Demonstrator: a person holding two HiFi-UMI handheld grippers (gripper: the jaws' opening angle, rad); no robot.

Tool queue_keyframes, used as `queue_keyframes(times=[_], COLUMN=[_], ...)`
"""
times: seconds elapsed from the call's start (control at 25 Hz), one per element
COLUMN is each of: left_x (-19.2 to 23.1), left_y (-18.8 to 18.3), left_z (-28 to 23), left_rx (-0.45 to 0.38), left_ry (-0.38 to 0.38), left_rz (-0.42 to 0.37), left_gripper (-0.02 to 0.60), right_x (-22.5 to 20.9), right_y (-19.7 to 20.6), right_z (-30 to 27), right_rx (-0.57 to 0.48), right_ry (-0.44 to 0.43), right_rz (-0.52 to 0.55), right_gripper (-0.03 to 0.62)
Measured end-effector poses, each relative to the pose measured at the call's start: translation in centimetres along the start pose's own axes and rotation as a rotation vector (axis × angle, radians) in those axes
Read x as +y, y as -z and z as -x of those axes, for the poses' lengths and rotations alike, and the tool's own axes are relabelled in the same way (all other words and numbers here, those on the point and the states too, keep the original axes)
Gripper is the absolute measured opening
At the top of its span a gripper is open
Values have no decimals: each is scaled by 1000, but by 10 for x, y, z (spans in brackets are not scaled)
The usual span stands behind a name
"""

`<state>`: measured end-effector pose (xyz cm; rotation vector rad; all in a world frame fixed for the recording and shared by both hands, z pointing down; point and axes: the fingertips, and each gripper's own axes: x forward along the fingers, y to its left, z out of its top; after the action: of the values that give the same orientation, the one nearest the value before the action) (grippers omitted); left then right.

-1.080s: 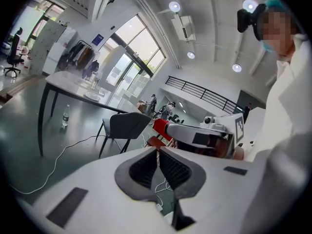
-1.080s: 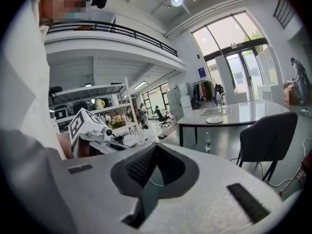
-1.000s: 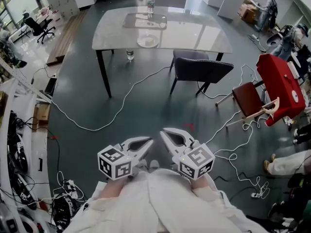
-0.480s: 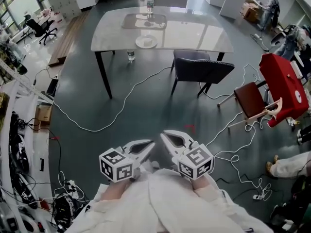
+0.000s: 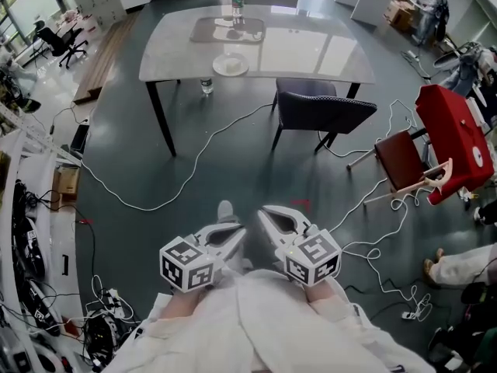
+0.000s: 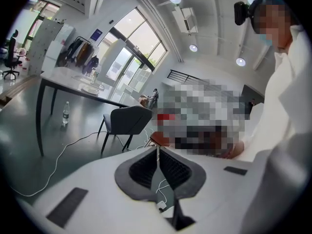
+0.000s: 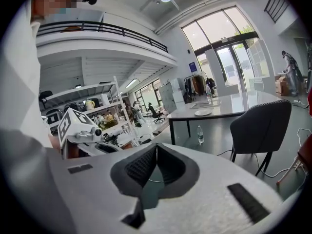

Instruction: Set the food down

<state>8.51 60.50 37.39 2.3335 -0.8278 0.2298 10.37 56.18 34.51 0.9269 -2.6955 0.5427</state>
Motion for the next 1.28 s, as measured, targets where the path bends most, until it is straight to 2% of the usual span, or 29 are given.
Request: queue_keyframes(times=[0.12, 0.28, 0.72, 1.04, 1.28], left_x=[21, 51, 142, 202, 227], left_y=[-16, -42, -140, -188, -209], left_z=[-8, -20, -36, -48, -51], left_rx=[-10, -6, -12, -11, -11], left_ry=[14, 27, 70, 97, 107], left_rz=[25, 14, -1, -2, -6], left_gripper=[26, 26, 26, 26, 26], right_x=[-10, -30, -79, -112, -123], right_y=[-8, -26, -94, -125, -142], right_z=[-22, -54, -153, -211, -233], right_rx=[0, -2, 13, 7, -14], right_ry=[-4, -6, 10, 27, 40], right_rz=[-3, 20, 24, 22, 22], right_gripper=[3, 3, 2, 2, 2])
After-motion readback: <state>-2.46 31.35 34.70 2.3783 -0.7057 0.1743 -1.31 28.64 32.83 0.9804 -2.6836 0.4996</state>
